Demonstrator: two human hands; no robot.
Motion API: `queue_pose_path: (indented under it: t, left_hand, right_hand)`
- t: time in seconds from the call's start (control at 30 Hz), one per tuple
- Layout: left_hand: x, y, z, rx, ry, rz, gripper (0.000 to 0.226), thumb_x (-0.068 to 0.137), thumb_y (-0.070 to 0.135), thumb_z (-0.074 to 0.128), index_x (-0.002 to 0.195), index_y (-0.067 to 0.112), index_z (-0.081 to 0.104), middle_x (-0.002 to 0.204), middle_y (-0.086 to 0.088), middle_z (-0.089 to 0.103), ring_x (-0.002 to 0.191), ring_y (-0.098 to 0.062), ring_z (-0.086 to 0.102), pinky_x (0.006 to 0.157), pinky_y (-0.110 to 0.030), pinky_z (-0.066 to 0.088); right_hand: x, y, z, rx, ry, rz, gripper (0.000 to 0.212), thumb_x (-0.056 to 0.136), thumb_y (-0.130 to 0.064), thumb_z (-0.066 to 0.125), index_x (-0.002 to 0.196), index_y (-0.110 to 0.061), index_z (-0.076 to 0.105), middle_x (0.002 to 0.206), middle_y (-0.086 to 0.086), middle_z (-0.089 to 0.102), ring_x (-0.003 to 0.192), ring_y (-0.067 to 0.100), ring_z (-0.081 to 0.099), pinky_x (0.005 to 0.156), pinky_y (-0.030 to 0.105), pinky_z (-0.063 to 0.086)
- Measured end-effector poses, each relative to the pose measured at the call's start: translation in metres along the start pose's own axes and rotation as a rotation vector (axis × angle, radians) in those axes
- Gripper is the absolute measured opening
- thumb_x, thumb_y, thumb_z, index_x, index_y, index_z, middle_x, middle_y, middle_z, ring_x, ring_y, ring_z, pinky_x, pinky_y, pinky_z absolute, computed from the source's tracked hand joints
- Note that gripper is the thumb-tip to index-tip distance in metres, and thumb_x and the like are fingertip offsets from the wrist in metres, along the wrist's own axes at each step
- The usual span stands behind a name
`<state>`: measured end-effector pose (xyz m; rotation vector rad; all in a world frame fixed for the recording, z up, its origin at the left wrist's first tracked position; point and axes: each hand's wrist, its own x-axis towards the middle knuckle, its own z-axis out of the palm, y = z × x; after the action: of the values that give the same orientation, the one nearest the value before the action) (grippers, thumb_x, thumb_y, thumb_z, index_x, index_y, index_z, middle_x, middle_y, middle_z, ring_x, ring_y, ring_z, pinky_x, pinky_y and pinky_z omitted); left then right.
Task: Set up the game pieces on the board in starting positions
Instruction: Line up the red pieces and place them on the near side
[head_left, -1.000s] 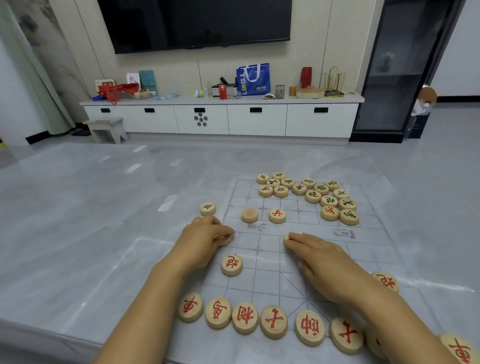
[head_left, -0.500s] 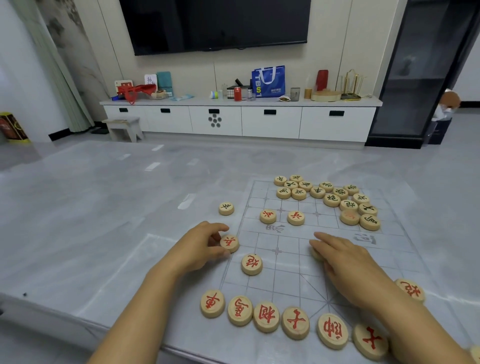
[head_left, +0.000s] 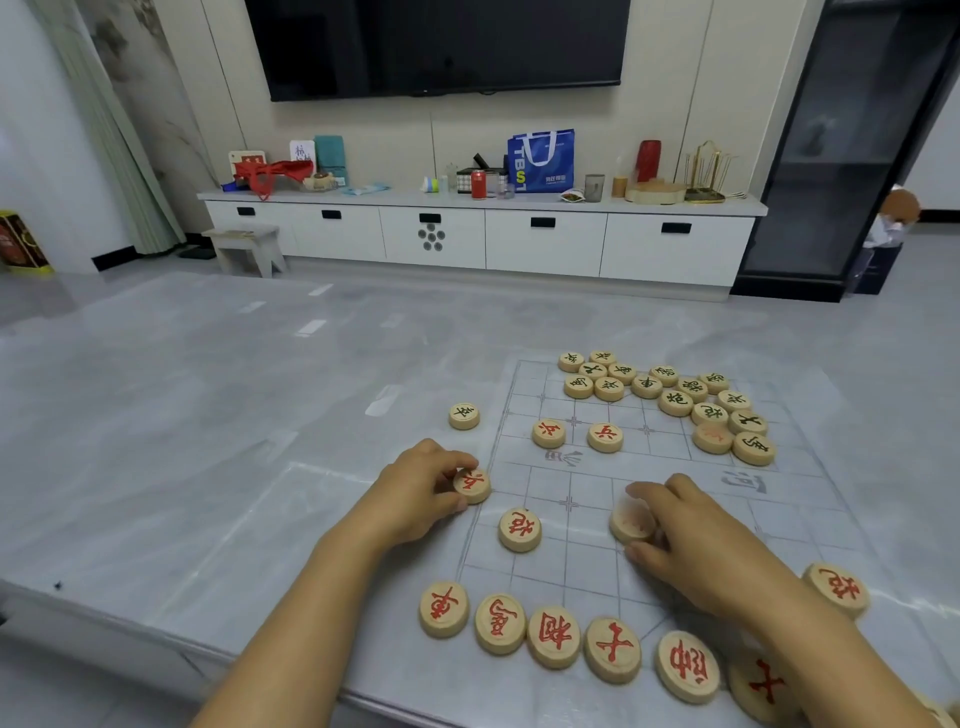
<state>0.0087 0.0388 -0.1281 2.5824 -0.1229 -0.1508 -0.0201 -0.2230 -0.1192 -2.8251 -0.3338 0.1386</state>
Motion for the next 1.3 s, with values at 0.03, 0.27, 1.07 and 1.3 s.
queue_pose_path:
  t: [0.03,0.27,1.07,1.3]
  left_hand:
    - [0.000,0.000,0.001,0.009,0.004,0.000,0.045,0.087,0.025,0.062,0.129,0.030,0.049,0.116,0.004,0.047,0.106,-0.016,0.050,0.098,-0.029,0.042]
    - [0.000,0.002,0.004,0.031,0.044,0.020,0.045,0.083,0.032,0.065,0.125,0.026,0.051,0.120,0.003,0.050,0.108,-0.017,0.049,0.099,-0.034,0.042]
    - [0.000,0.001,0.004,0.033,0.042,0.024,0.042,0.086,0.033,0.061,0.126,0.028,0.050,0.120,0.005,0.050,0.107,-0.013,0.048,0.100,-0.032,0.042]
    - [-0.001,0.002,0.005,0.032,0.052,0.017,0.042,0.085,0.034,0.062,0.125,0.028,0.050,0.118,0.004,0.050,0.106,-0.014,0.048,0.099,-0.033,0.042]
  right_hand:
    - [0.001,-0.002,0.000,0.014,-0.011,-0.003,0.053,0.090,-0.039,0.051,0.137,-0.028,0.032,0.126,-0.005,0.040,0.109,0.013,0.049,0.085,0.023,0.044]
    - [0.010,-0.023,0.001,0.074,0.007,0.046,0.046,0.085,-0.043,0.058,0.125,-0.026,0.045,0.117,-0.004,0.047,0.103,0.015,0.053,0.084,0.030,0.047]
    - [0.033,-0.045,0.006,0.039,-0.022,0.041,0.040,0.089,-0.038,0.053,0.124,-0.020,0.044,0.121,0.003,0.047,0.105,0.022,0.053,0.083,0.031,0.045]
    - [0.032,-0.046,0.006,0.028,-0.028,0.048,0.041,0.089,-0.038,0.054,0.124,-0.019,0.042,0.123,0.003,0.046,0.106,0.021,0.052,0.083,0.030,0.046]
